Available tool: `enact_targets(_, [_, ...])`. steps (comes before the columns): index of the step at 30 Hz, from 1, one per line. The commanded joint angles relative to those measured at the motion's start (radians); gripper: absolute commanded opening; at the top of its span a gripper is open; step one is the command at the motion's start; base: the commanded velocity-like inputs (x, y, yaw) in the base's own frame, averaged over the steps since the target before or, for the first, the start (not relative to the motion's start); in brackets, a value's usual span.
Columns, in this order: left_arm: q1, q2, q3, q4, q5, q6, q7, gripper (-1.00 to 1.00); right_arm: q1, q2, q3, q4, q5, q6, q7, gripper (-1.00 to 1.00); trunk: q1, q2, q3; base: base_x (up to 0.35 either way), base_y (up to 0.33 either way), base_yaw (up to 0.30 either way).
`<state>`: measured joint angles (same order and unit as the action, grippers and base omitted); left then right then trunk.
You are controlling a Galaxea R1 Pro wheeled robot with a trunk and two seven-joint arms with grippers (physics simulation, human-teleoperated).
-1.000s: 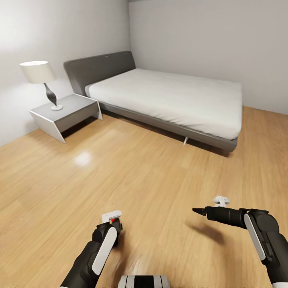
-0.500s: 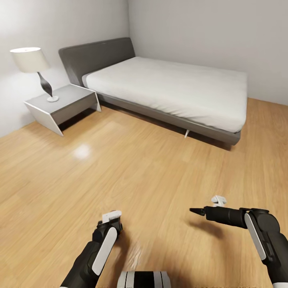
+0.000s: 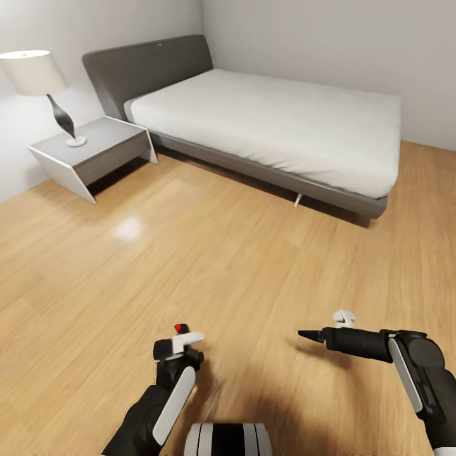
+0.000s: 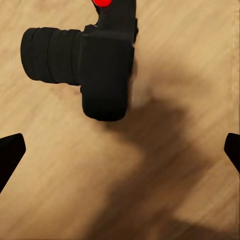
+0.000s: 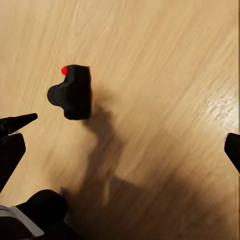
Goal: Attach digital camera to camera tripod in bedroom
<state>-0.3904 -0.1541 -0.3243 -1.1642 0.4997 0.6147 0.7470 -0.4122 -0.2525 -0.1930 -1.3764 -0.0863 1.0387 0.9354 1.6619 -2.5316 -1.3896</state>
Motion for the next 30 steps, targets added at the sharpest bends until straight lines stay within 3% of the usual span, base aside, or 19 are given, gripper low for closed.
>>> enact_targets(1, [-0.001, 0.002, -0.011, -0.001, 0.008, -0.013, 0.007, 1.0, 0.0, -0.001, 0.0, 0.001, -0.009, 0.008, -0.003, 1.0, 0.0, -0.001, -0.005, 0.0, 0.0, 0.0])
enact_targets(3, [-0.001, 0.011, -0.036, 0.0, 0.007, -0.053, -0.002, 1.0, 0.0, -0.003, 0.0, 0.004, -0.009, 0.008, -0.004, 1.0, 0.001, -0.001, -0.012, 0.0, 0.0, 0.0])
enact_targets(11, [-0.001, 0.022, -0.061, -0.008, -0.01, -0.081, -0.007, 1.0, -0.001, -0.004, -0.001, 0.007, -0.012, 0.008, -0.004, 1.0, 0.005, -0.003, -0.043, 0.0, 0.0, 0.0])
enact_targets(20, [-0.001, 0.024, -0.064, -0.014, -0.049, -0.088, -0.006, 1.0, -0.001, -0.005, -0.015, 0.007, -0.015, 0.008, -0.002, 1.0, 0.009, -0.005, -0.078, 0.0, 0.0, 0.0])
enact_targets(30, [-0.001, 0.025, -0.058, -0.011, -0.061, -0.091, -0.003, 1.0, 0.0, -0.005, -0.039, 0.007, -0.011, 0.008, -0.001, 1.0, 0.013, -0.007, -0.117, 0.0, 0.0, 0.0])
